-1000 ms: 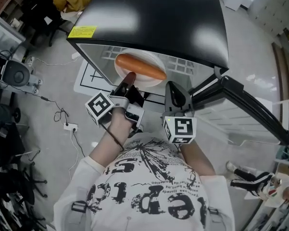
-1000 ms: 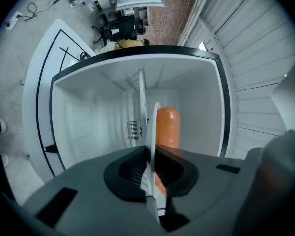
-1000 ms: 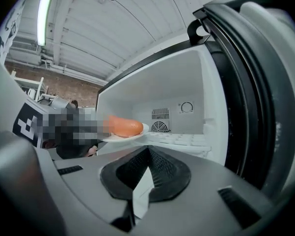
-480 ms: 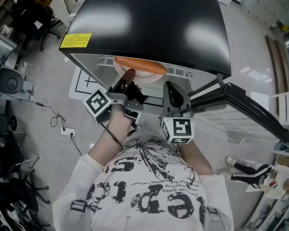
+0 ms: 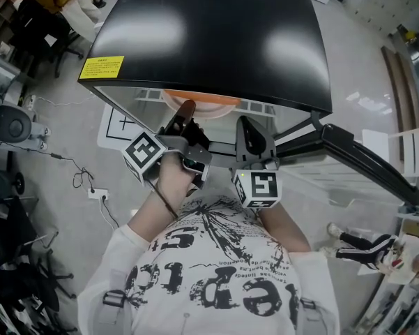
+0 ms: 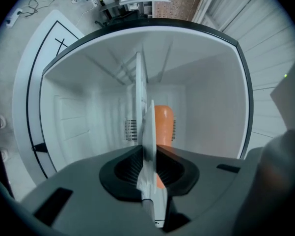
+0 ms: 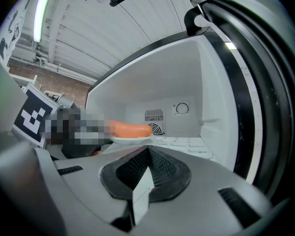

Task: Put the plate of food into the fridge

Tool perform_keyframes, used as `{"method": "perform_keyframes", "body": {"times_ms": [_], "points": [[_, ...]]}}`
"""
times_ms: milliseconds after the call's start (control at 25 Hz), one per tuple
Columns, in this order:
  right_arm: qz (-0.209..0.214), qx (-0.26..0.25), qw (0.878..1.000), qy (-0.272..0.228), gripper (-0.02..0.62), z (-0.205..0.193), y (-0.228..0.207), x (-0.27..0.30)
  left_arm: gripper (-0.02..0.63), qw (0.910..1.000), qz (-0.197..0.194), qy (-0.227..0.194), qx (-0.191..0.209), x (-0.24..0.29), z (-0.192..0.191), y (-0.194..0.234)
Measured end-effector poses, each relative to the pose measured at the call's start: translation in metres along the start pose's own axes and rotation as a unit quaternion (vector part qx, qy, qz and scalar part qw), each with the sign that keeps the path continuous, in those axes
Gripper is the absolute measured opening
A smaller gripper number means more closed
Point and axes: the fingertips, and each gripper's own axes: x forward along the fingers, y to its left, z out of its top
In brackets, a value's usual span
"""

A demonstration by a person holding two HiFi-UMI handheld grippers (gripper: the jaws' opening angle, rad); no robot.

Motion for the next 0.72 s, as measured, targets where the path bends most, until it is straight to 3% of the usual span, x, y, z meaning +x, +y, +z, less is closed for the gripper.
{"method": "perform_keyframes", "body": {"times_ms": [160,480,720], "points": [[0.008,-0.001,1.000,0.001,0.000,0.000,0.005,0.002,0.088,0.9996,-0.028,0.002,0.010,-0.001,-0.001,-0.009],[0.031,-0.008,0.999,0.007,0.000,-0.002,0.021,0.004,0.295,0.9963,-0.049,-0.019,0.067,-0.007,0.006,-0.025],[0.046,-0.009,0.999,0.005,0.000,0.002,0.038,0.006,0.317,0.9963,-0.051,-0.003,0.069,-0.014,0.007,-0.021]]}}
